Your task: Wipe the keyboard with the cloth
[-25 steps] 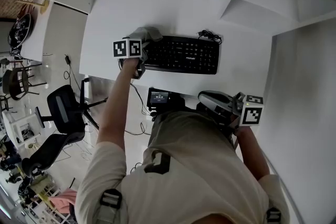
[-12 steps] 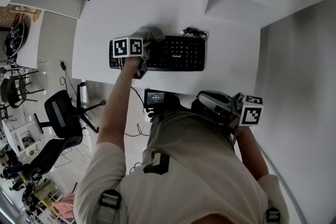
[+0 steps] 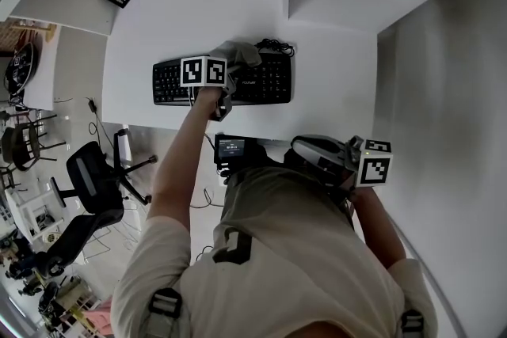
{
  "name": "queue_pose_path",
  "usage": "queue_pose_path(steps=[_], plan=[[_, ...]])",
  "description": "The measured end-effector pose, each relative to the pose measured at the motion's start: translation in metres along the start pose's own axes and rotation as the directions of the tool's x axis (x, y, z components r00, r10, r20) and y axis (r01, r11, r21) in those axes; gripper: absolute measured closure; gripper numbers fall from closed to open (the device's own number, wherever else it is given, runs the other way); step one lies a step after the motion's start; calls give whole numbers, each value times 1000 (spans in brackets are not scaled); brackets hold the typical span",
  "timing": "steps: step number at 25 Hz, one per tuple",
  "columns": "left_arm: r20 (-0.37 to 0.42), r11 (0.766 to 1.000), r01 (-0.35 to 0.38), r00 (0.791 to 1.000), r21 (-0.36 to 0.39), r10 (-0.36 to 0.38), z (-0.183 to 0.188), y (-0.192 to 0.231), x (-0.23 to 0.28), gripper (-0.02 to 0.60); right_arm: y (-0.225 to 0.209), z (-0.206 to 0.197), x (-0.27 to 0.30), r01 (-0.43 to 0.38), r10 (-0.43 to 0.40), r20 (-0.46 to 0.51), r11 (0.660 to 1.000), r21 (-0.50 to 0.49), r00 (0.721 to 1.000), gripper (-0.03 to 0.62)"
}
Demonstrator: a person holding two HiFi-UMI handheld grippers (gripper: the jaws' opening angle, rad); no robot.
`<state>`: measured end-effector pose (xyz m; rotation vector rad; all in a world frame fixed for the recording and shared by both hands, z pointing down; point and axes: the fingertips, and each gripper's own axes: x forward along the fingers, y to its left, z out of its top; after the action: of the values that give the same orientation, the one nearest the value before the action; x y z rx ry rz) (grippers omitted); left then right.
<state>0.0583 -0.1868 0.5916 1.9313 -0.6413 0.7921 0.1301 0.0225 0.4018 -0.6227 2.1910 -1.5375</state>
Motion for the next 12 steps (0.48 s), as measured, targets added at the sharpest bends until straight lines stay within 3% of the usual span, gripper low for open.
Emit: queue_pose_path(steps=[7, 12], plan=[[-39, 999, 40, 998, -1, -40, -7, -29, 19, 572, 3, 1, -18, -12, 12, 37, 1000, 5, 999, 588], [-61, 998, 48, 997, 37, -46, -5, -51, 34, 572, 9, 5, -25, -17, 18, 52, 1000, -5, 999, 588]])
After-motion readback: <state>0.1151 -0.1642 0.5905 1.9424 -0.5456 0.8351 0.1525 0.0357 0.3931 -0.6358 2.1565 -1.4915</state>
